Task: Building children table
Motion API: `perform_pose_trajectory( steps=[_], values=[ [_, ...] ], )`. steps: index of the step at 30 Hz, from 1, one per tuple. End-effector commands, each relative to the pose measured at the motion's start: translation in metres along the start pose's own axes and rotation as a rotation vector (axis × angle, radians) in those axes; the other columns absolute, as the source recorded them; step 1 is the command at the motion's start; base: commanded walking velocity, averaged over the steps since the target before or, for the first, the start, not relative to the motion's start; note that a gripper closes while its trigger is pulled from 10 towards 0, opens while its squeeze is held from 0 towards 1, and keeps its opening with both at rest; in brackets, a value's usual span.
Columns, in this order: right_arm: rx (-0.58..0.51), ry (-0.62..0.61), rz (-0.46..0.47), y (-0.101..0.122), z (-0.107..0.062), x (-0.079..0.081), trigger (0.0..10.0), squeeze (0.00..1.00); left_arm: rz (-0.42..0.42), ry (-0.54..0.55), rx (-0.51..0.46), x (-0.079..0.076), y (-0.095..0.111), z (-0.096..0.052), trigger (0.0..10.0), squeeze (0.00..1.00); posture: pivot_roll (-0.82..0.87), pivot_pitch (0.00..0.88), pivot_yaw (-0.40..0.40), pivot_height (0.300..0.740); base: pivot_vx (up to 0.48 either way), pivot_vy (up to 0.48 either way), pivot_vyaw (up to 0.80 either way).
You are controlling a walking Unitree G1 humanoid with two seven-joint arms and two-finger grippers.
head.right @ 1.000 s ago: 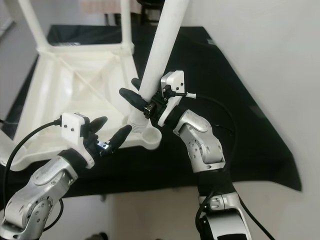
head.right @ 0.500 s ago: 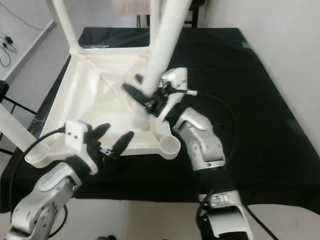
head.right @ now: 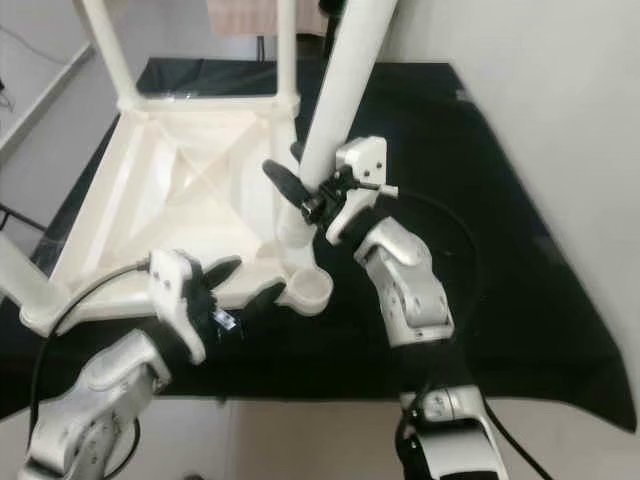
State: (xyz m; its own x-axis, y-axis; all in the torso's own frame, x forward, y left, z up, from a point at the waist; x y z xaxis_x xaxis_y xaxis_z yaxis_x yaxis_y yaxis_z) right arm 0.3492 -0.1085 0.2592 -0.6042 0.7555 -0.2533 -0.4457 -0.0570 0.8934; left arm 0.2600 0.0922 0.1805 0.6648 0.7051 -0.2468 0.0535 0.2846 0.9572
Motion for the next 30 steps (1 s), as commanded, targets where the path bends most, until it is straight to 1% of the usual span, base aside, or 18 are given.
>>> perform_pose_trajectory(
  steps=[1, 4, 7, 13, 15, 18, 19, 22, 25, 26, 27, 28, 30],
  values=[
    [-0.02, 0.013, -0.016, 0.003, 0.003, 0.006, 10.0, 0.0, 0.005, 0.028, 0.041, 0.007, -0.008, -0.006, 10.0, 0.0, 0.05, 0.166, -0.096, 0.74, 0.0, 0.0, 0.0],
    [-0.035, 0.037, -0.055, 0.003, 0.003, 0.011, 10.0, 0.0, 0.0, 0.019, 0.092, 0.008, -0.018, -0.011, 10.0, 0.0, 0.05, 0.168, -0.102, 0.74, 0.0, 0.0, 0.0],
    [-0.031, 0.141, 0.009, 0.002, 0.003, 0.019, 10.0, 0.0, -0.009, 0.009, 0.108, 0.004, -0.021, -0.013, 10.0, 0.0, 0.06, 0.175, -0.107, 0.74, 0.0, 0.0, 0.0],
    [-0.034, 0.193, 0.049, 0.002, 0.002, 0.023, 10.0, 0.0, -0.001, 0.015, 0.094, 0.002, -0.02, -0.014, 10.0, 0.0, 0.06, 0.178, -0.11, 0.74, 0.0, 0.0, 0.0],
    [-0.021, 0.213, 0.064, 0.001, 0.003, 0.026, 10.0, 0.0, -0.023, 0.0, 0.084, -0.002, -0.02, -0.017, 10.0, 0.0, 0.06, 0.18, -0.109, 0.74, 0.0, -0.292, 0.0],
    [-0.012, 0.246, 0.09, 0.0, 0.003, 0.029, 10.0, 0.0, -0.018, 0.007, 0.085, -0.004, -0.019, -0.02, 10.0, 0.0, 0.07, 0.199, -0.106, 0.74, 0.0, -0.454, 0.0],
    [-0.014, 0.261, 0.102, 0.0, 0.003, 0.031, 10.0, 0.0, -0.01, 0.018, 0.091, -0.004, -0.019, -0.021, 10.0, 0.0, 0.07, 0.2, -0.106, 0.74, 0.0, -0.442, 0.0],
    [-0.019, 0.313, 0.125, 0.0, 0.003, 0.031, 10.0, 0.0, 0.007, 0.034, 0.131, -0.005, -0.02, -0.028, 10.0, 0.0, 0.07, 0.215, -0.103, 0.74, 0.0, 0.0, 0.0],
    [-0.022, 0.328, 0.13, 0.001, 0.002, 0.031, 10.0, 0.0, 0.009, 0.034, 0.136, -0.005, -0.021, -0.03, 10.0, 0.0, 0.07, 0.215, -0.103, 0.74, 0.0, 0.0, 0.0],
    [-0.034, 0.378, 0.137, 0.003, 0.001, 0.033, 10.0, 0.0, 0.022, 0.01, 0.155, -0.009, -0.021, -0.035, 9.4, 0.0, 0.07, 0.226, -0.103, 0.74, 0.0, 0.0, 0.0],
    [-0.048, 0.445, 0.146, 0.005, -0.001, 0.035, 10.0, 0.0, 0.04, -0.014, 0.17, -0.011, -0.021, -0.04, 0.0, 0.0, 0.07, 0.229, -0.101, 0.74, 0.0, 0.0, 0.0],
    [-0.048, 0.445, 0.146, 0.005, -0.001, 0.035, 10.0, 0.0, 0.04, -0.014, 0.17, -0.011, -0.021, -0.04, 0.0, 0.0, 0.07, 0.229, -0.101, 0.74, 0.0, 0.0, 0.0],
    [-0.069, 0.547, 0.167, 0.009, -0.004, 0.04, 10.0, 0.0, 0.095, -0.032, 0.192, -0.013, -0.019, -0.045, 0.0, 0.0, 0.08, 0.234, -0.099, 0.74, 0.0, 0.0, 0.0]
  ],
)
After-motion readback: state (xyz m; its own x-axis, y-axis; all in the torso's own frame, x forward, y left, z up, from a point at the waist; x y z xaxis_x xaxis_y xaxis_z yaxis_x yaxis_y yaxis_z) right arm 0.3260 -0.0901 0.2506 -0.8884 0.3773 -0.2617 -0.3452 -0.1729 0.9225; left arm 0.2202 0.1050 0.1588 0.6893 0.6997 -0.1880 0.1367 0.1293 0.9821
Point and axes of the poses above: a point about 5 cm out from each wrist's last joint towards the gripper, its own z axis pointing out of the wrist towards the gripper, its own y axis along the axis of the wrist's last joint, x = y × z, the point moved 1 cm from there along z, pointing out of the wrist towards the gripper, and after that the axes turned 9 degrees about -z, right-handed, at the moved point
